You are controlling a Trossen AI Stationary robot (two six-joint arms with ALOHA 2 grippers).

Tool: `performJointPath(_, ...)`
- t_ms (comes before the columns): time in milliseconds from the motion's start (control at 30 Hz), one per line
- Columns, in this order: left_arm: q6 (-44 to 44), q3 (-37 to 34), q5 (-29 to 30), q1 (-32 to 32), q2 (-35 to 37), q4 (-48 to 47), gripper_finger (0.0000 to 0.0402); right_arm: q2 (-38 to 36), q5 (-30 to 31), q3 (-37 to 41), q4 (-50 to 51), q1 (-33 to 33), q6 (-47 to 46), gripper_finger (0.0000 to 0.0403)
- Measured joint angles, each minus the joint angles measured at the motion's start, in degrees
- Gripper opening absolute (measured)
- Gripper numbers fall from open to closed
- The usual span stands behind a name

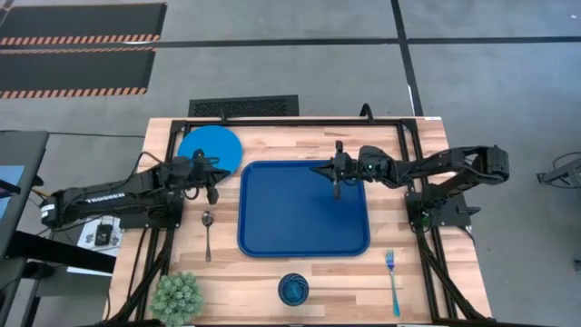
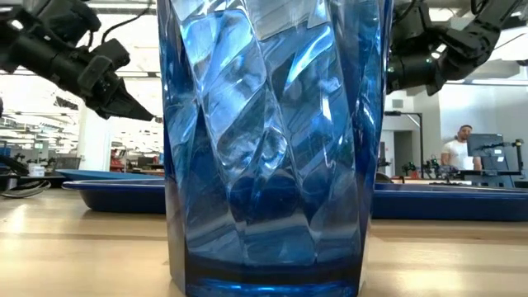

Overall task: Pick and place plate/cup/fork/spoon on tray
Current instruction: Put the blue plate in the middle of the dark blue tray

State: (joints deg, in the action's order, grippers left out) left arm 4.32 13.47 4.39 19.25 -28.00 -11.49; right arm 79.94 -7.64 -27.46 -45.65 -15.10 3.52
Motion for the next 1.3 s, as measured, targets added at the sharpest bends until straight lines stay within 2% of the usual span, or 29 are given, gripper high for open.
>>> performJointPath(133, 5.5, 4.8, 1.1, 0.0, -4.8, -6.2, 0.0, -1.0, 0.0, 0.0, 0.9, -0.2, 0.7, 0.0005)
performJointPath(267, 7.4, 8.9, 4.0, 0.0, -9.8, -11.6, 0.0006, -2.6, 0.0, 0.0, 2.2, -0.2, 4.3, 0.0008)
performJointPath(567, 6.0, 16.6, 9.0, 0.0, -22.6, -20.9, 0.0073, -7.8, 0.0, 0.0, 2.3, -1.5, 7.3, 0.0009)
performJointPath(900, 1.4, 16.8, 8.3, -0.1, -33.7, -20.9, 0.0146, -10.8, 0.1, 0.0, 7.4, 0.8, 7.1, 0.001)
performJointPath(1133, 3.0, 16.8, 14.7, -0.2, -40.5, -20.9, 0.0189, -10.8, 0.2, 0.0, 6.1, 2.0, 7.4, 0.001)
performJointPath(1300, 3.9, 16.8, 17.9, -0.2, -44.0, -20.9, 0.0199, -10.8, 0.2, 0.0, 5.9, 2.0, 7.4, 0.0009)
